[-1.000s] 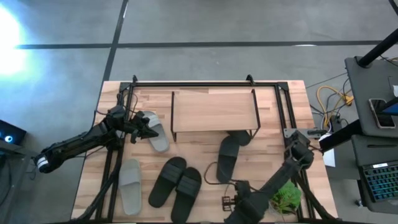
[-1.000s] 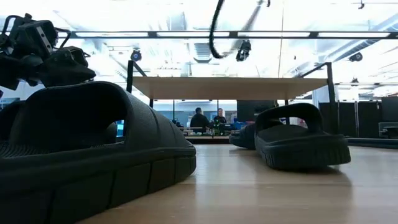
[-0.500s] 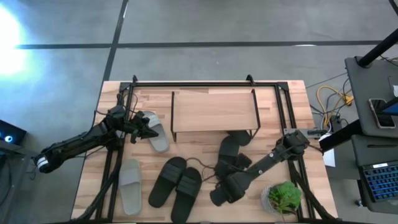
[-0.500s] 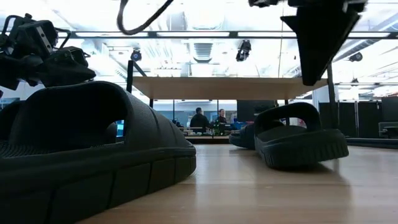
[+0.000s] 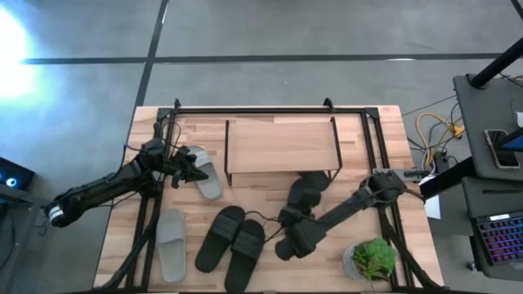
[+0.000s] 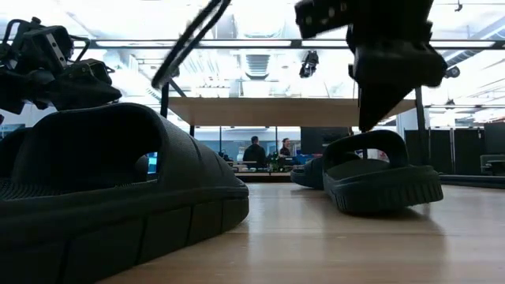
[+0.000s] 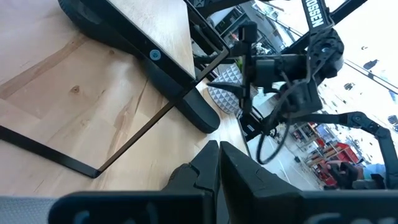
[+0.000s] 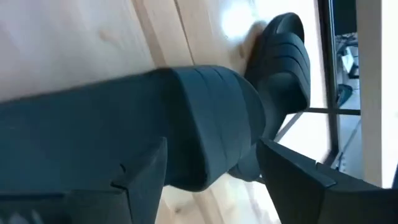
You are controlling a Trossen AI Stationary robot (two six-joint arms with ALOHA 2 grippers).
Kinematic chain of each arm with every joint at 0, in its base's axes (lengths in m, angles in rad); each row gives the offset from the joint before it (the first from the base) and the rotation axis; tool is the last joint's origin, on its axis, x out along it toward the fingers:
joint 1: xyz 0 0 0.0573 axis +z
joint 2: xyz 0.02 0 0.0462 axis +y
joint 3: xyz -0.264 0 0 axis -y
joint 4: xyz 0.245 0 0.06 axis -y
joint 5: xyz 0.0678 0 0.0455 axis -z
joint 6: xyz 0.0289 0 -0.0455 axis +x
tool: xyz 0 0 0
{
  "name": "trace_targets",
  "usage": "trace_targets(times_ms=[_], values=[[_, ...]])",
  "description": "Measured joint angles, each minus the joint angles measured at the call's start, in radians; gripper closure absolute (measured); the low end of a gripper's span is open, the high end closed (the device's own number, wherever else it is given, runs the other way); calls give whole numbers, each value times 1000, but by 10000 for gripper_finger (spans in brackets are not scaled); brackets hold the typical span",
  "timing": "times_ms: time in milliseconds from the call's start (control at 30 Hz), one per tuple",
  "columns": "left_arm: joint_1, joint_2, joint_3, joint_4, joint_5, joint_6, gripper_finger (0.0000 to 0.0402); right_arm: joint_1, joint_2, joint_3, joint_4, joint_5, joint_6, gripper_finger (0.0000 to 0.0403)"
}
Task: Pick and place slides into the shelf
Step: Put the black slipper under the shelf
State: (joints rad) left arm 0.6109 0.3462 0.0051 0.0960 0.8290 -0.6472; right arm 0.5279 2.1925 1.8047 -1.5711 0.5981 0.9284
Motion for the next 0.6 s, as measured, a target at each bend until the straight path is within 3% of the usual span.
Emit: trace_targets(times_ms=[433,600], values=[[0,-2,0,0,0,0,402,-65,0,-126,115,-13,-119,168],[0,-2,0,0,0,0,402,-99,0,-167,119,36,-147,207]])
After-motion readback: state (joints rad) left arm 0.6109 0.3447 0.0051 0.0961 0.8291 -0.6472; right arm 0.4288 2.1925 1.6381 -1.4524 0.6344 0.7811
